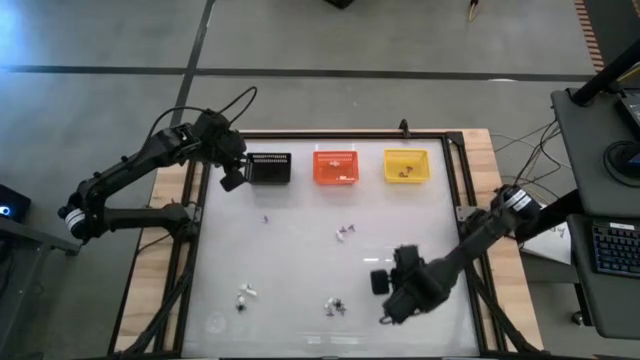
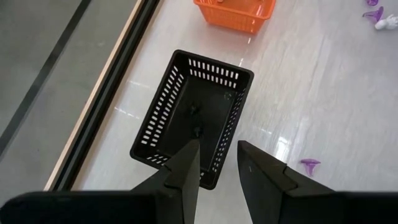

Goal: Sort Halloween decoration
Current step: Put the witch hat toy into the yellow bin

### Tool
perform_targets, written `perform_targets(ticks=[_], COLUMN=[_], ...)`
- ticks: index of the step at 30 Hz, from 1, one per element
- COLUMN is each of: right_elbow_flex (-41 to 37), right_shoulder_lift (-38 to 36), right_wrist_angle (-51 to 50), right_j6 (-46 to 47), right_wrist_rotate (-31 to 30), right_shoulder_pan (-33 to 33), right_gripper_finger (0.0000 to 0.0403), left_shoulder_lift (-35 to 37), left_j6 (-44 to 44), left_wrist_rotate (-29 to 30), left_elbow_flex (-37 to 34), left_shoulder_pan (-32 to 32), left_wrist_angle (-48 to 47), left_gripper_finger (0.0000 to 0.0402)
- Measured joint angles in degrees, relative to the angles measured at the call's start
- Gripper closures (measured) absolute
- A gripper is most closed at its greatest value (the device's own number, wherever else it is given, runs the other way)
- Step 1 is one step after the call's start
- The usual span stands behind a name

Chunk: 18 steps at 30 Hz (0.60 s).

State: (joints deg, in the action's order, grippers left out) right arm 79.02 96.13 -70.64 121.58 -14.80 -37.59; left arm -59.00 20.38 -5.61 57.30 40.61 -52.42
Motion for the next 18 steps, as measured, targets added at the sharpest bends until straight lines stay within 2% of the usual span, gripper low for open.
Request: perform_targets(ticks=[7, 18], right_elbow_flex=[-0.08, -1.12], right_shoulder_lift=[-5.4, -13.23], right_wrist_angle=[-10.67, -11.47], right_j6=[-12.43, -41.75], right_wrist_rotate=[-9.09, -15.25], right_shoulder_pan=[9.47, 28.85], right_gripper_finger=[0.0394, 0.0394], left_shoulder_lift=[-0.02, -0.02], left_j6=[0.09, 0.09], left_wrist_rotate=[0.02, 0.02], left_elbow_flex=[0.0, 0.0], left_shoulder_pan=[-0.01, -0.01], left_wrist_angle=[-0.01, -0.02], left_gripper_finger=[0.0311, 0.0311])
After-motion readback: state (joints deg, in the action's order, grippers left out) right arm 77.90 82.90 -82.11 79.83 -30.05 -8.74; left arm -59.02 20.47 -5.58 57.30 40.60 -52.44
